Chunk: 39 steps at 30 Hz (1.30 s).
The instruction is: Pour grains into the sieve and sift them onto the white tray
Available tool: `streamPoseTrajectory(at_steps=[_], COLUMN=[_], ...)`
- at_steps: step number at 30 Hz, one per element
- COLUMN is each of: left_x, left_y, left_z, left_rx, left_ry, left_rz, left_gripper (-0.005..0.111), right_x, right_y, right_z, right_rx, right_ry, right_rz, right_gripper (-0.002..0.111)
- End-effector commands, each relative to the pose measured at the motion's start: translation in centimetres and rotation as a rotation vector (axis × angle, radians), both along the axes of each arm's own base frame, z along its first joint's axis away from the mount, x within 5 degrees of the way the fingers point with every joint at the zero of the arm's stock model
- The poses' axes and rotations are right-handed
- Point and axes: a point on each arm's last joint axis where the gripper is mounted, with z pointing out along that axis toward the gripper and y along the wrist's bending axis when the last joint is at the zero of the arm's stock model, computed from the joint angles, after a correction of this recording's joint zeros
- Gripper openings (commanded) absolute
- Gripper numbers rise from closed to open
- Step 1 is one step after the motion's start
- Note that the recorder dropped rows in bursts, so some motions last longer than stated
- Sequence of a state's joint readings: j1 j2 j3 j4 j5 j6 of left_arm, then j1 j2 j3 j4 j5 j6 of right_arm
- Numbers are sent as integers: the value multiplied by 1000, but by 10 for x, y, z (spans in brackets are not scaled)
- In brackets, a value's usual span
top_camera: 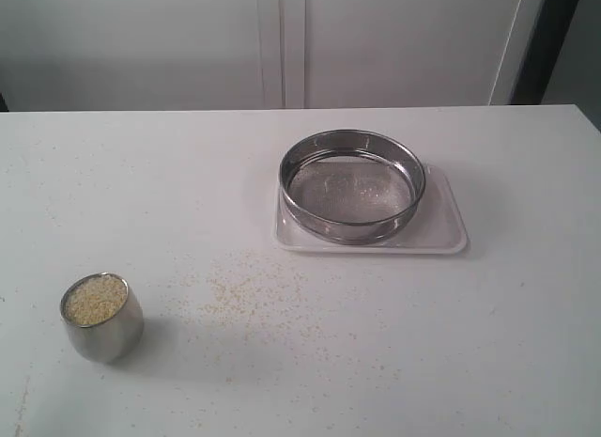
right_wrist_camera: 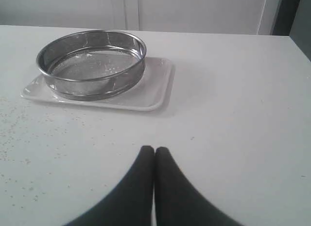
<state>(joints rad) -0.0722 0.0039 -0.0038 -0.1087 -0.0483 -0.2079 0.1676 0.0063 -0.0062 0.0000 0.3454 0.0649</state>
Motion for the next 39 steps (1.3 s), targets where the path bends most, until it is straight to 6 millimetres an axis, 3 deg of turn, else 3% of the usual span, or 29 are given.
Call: streamPoseTrajectory(at_steps=[1, 6, 14, 18, 24, 28, 39], left_x=[0, -3, -7, -3, 27, 48, 88], left_y=[3, 7, 9, 7, 0, 0, -9], left_z=[15, 33, 43, 62, 105, 121, 101], left_rx=[-98, -70, -75, -54, 49, 116, 186], left_ry=[-167, -373, -495, -413, -143, -207, -87], left_rz=[30, 68, 90, 72, 23, 36, -36], left_gripper=[0, 0, 0, 0, 0, 0, 0], right_x=[0, 0, 0, 0, 0, 0, 0], right_y=[-1, -1, -1, -1, -1, -1, -1], right_z=[-2, -2, -2, -2, -2, -2, -2], right_rx=[-8, -8, -8, -8, -8, -8, -8], right_ry=[-3, -3, -3, -3, -3, -3, -3], right_rz=[-9, -9, -9, -9, -9, -9, -9], right_gripper=[0, 0, 0, 0, 0, 0, 0])
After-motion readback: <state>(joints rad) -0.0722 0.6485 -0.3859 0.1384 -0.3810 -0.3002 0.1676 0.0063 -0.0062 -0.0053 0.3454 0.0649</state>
